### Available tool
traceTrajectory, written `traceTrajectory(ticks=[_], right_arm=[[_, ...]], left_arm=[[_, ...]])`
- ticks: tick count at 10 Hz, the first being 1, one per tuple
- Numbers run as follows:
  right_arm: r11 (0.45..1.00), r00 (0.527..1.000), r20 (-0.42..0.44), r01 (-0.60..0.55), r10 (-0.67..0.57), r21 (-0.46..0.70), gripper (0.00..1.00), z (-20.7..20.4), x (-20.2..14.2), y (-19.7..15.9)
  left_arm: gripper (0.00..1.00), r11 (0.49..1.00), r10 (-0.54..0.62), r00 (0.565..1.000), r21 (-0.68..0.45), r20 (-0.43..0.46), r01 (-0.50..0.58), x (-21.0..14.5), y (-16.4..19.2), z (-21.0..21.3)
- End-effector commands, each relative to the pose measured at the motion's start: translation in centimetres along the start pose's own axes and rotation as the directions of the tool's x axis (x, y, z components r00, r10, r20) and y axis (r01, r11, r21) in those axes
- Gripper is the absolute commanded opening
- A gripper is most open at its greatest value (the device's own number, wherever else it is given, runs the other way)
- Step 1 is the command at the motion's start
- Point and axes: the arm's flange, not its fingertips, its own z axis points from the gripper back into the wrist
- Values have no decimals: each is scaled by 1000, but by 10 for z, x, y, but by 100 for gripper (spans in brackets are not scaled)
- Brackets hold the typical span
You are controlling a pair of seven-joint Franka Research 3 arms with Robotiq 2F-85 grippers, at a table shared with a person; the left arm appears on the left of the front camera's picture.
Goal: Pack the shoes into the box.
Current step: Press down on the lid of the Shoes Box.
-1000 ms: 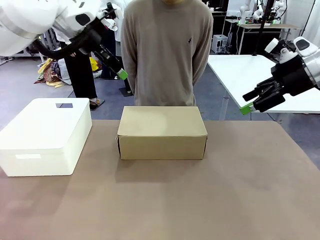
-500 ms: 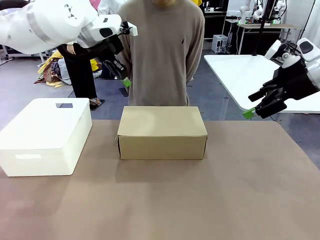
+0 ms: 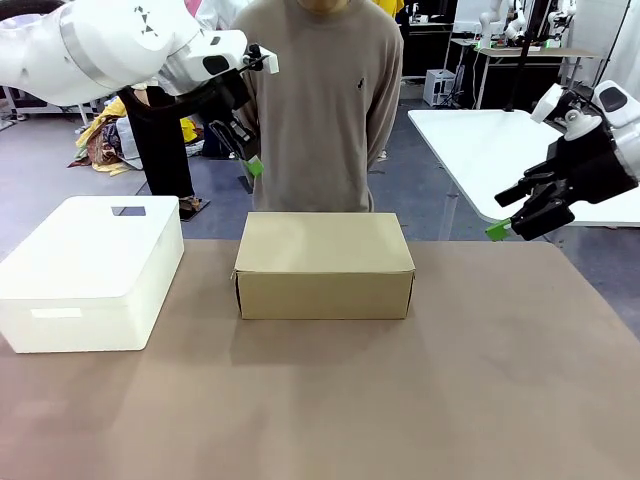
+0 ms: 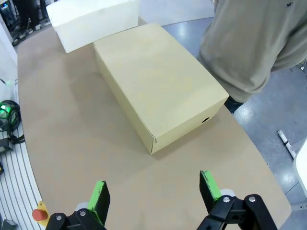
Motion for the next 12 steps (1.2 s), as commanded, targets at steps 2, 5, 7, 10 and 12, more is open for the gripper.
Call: traceTrajectory(ticks=[2,5,7,10,12], right_arm=[[1000,1000,0,0,0,0,100,0,0,0],[997,998,-38,56,-58,-61,100,11,10,10],[988,995,-58,70,-78,-137,100,24,17,16],[983,995,-49,76,-85,-165,100,40,31,21],[987,997,-51,55,-63,-148,100,40,26,14]], left_arm=[[0,1000,0,1000,0,0,0,0,0,0],[0,989,148,989,-16,-3,-148,32,9,-19],[0,977,209,977,-27,-29,-210,48,13,-33],[0,951,295,951,-66,-96,-302,67,16,-59],[0,939,335,938,-45,-87,-340,79,17,-74]])
